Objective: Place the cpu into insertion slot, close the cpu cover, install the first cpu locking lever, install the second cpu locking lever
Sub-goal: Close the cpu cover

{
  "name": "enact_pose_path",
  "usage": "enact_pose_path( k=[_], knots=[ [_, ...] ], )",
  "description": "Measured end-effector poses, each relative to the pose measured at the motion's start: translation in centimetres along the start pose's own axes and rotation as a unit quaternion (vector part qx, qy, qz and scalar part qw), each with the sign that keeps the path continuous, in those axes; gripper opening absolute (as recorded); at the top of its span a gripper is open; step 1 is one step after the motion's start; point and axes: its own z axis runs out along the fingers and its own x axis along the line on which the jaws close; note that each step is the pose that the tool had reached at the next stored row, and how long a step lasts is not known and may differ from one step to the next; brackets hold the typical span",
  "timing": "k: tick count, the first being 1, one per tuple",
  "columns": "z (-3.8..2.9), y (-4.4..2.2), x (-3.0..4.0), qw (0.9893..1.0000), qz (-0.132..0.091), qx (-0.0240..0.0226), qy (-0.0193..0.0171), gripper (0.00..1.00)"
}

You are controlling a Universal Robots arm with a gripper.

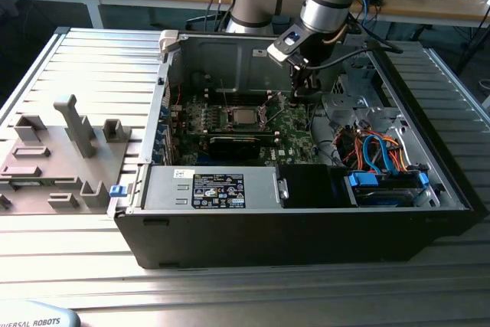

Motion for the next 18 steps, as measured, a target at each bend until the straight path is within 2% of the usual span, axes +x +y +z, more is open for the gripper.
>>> enact_pose_path(
  k=[16, 17, 18],
  knots=[
    [0.24, 0.01, 0.0, 1.0, 0.0, 0.0, 0.0, 0.11],
    [0.26, -0.08, 0.01, 1.0, 0.0, 0.0, 0.0002, 0.11],
    [0.29, -0.48, 0.04, 1.0, 0.0, 0.0, 0.0001, 0.11]
  ],
)
